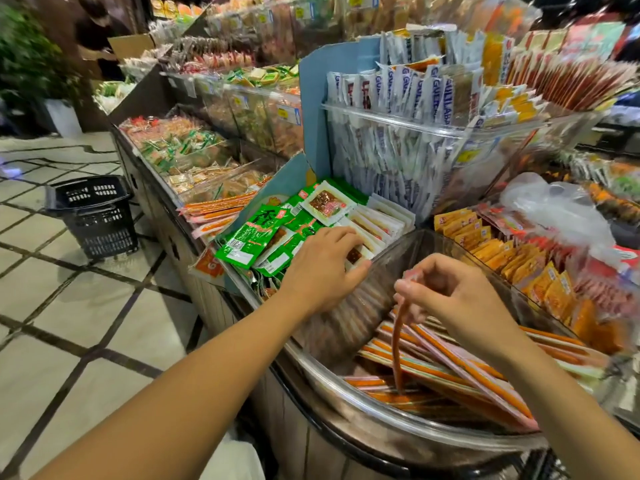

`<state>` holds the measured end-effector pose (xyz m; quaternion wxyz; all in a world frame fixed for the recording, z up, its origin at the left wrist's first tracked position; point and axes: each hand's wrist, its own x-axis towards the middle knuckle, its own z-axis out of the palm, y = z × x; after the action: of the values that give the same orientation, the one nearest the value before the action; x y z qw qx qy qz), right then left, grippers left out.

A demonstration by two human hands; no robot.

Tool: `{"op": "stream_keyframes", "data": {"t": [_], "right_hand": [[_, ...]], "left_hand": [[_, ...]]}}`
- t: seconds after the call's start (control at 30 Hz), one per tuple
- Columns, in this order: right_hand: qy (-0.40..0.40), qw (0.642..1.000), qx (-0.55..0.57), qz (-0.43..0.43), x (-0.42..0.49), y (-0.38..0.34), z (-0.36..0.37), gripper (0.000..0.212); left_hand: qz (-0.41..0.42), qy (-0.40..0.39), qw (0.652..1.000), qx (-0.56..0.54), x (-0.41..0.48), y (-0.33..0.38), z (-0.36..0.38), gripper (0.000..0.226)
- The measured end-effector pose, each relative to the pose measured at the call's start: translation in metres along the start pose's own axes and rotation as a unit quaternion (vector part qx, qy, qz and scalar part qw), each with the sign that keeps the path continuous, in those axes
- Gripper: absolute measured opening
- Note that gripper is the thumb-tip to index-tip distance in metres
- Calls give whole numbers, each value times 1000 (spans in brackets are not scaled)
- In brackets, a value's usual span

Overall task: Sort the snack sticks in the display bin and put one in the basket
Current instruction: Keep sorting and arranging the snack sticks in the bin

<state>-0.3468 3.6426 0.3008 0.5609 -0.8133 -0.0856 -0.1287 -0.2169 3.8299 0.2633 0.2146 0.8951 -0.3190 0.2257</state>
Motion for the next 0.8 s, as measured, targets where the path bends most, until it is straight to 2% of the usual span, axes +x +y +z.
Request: {"op": "stream_keyframes", "data": {"t": [0.13,0.23,0.37,0.53,0.67,0.73,0.8], "right_hand": [[83,996,-7,-10,-5,-10,-25,21],[111,994,-16,-5,-11,-15,-38,22],[137,990,14,16,-18,-21,-46,27],[121,992,9,30,-25,-23,-52,32],[107,993,11,42,-25,-29,-60,32],[122,992,-1,34,-24,-30,-66,32],[139,990,-22,16,-23,-31,-70,32]], "left_hand": [[10,0,1000,0,1,-1,0,53],[14,2,1000,9,1,0,-1,62],[11,0,1000,16,0,1,-1,62],[37,19,999,32,-1,2,0,39],[119,48,989,73,-6,17,-9,26],[135,21,990,37,-18,36,-11,32],[94,-51,993,-58,-32,60,-11,44]]}}
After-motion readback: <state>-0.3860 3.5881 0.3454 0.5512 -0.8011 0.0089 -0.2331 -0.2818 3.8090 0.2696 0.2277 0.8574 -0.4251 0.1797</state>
